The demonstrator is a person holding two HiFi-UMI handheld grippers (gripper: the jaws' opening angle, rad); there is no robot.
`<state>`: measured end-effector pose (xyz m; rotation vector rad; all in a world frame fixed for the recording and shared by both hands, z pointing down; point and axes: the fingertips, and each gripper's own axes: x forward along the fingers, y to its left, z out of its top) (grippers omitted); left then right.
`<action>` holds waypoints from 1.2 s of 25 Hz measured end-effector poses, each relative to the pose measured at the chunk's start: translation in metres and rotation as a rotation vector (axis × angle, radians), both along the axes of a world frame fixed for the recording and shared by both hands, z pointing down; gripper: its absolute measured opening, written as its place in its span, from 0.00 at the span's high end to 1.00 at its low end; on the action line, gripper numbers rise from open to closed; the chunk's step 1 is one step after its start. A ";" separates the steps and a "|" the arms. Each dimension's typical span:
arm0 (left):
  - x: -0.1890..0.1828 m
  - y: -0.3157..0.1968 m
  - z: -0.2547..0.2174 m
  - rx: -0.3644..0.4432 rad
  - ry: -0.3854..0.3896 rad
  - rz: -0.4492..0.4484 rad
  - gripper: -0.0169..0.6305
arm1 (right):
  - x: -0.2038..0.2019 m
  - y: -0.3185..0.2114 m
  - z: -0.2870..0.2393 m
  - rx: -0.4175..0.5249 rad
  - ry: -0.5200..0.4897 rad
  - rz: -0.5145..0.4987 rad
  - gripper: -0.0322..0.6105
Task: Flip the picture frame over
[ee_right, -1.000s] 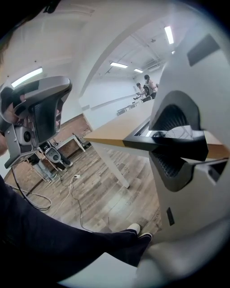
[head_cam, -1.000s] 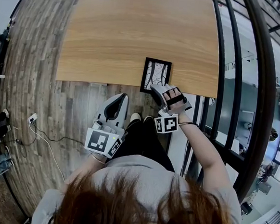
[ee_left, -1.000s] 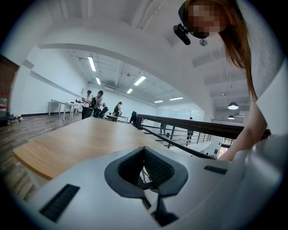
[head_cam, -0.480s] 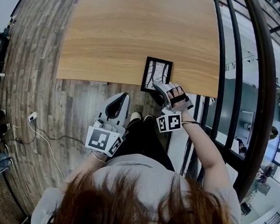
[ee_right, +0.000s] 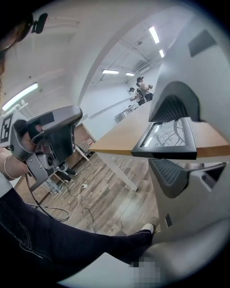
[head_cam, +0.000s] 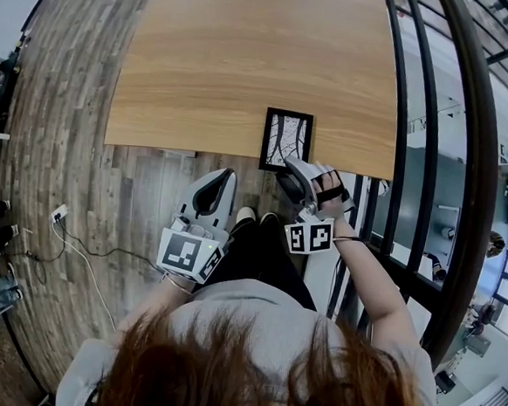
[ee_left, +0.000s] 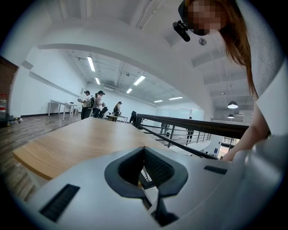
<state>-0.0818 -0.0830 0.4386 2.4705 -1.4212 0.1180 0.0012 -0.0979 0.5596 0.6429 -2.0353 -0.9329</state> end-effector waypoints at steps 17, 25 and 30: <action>-0.002 0.001 -0.007 0.013 -0.003 0.016 0.96 | 0.019 0.004 -0.005 -0.139 -0.013 0.099 0.58; 0.009 -0.007 -0.036 0.093 0.033 0.039 0.96 | 0.028 -0.014 -0.129 -0.124 -0.543 0.360 0.58; 0.024 -0.014 -0.057 0.146 0.057 0.054 0.96 | 0.029 -0.017 -0.189 -0.130 -0.944 0.415 0.58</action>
